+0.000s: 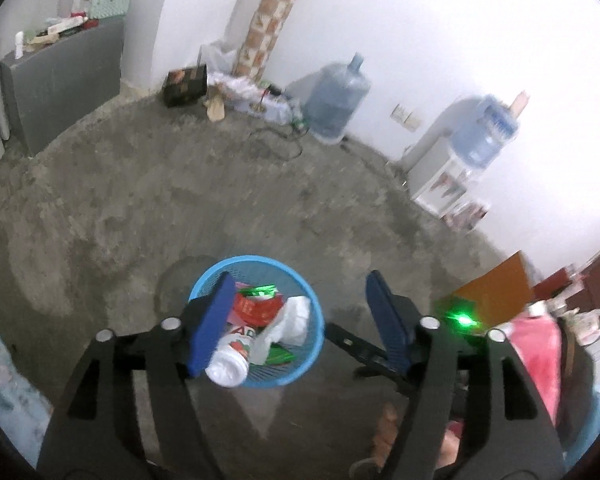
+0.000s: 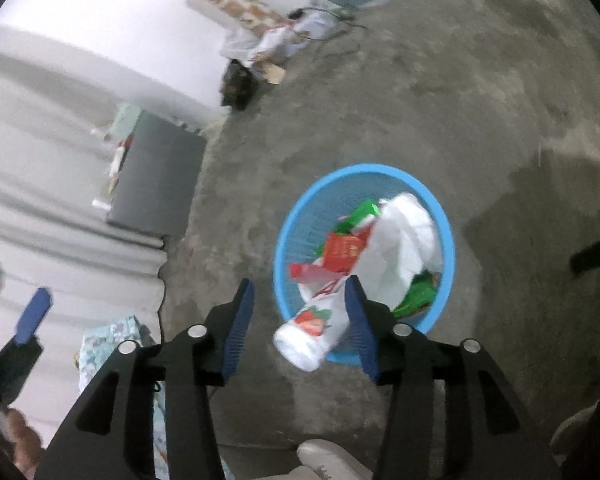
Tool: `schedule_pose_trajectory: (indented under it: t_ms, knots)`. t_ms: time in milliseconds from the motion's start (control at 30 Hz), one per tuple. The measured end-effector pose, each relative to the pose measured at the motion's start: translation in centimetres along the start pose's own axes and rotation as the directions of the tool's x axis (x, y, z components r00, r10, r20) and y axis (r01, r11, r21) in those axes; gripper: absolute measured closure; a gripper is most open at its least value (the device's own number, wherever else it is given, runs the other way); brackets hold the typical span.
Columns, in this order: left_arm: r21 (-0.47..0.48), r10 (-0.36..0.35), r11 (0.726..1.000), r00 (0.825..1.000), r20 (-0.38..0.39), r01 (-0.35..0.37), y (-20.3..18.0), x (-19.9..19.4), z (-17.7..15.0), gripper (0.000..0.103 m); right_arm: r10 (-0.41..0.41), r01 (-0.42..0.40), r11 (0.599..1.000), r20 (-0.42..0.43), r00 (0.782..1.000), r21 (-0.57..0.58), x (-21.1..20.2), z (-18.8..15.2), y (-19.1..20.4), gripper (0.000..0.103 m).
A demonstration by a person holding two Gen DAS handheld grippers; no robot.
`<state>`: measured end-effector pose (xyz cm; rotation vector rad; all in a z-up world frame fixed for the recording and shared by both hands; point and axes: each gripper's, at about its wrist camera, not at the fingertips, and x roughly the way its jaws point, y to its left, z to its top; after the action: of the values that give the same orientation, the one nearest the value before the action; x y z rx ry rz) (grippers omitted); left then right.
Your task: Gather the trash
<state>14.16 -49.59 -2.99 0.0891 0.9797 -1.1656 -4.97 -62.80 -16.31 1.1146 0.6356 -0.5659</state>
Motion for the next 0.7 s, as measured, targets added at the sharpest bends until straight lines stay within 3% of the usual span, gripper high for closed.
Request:
schedule_pose_trajectory:
  t_ms: [133, 233, 300, 433, 567, 700]
  knots:
    - [-0.01, -0.003, 1.0, 0.997, 0.083, 0.004, -0.1, -8.3, -1.6, 0.026, 0.023, -0.018, 0.988, 0.032, 0.999, -0.153, -2.1, -1.6, 4.5, 0.045]
    - [-0.004, 0.062, 0.998, 0.983, 0.173, -0.062, 0.1, -14.6, -3.6, 0.018, 0.06, -0.042, 0.958, 0.053, 0.997, -0.284, -4.0, -3.6, 8.6, 0.038]
    - [-0.018, 0.116, 0.993, 0.964, 0.241, -0.116, 0.6, -19.2, -5.5, 0.014, 0.08, -0.047, 0.926, 0.073, 0.994, -0.375, -5.3, -5.2, 11.5, 0.033]
    - [-0.118, 0.284, 0.959, 0.884, 0.372, -0.259, 2.7, -27.2, -10.8, 0.012, 0.147, -0.088, 0.844, 0.071, 0.987, -0.529, -8.3, -9.7, 17.4, 0.024]
    - [-0.248, 0.445, 0.894, 0.805, 0.393, -0.373, 4.8, -32.9, -16.3, 0.01, 0.205, -0.127, 0.763, 0.05, 0.978, -0.634, -11.1, -14.4, 22.2, 0.017]
    - [-0.342, 0.568, 0.817, 0.746, 0.347, -0.464, 6.0, -35.8, -20.2, 0.009, 0.229, -0.133, 0.644, 0.024, 0.973, -0.754, -14.3, -20.2, 27.0, 0.009]
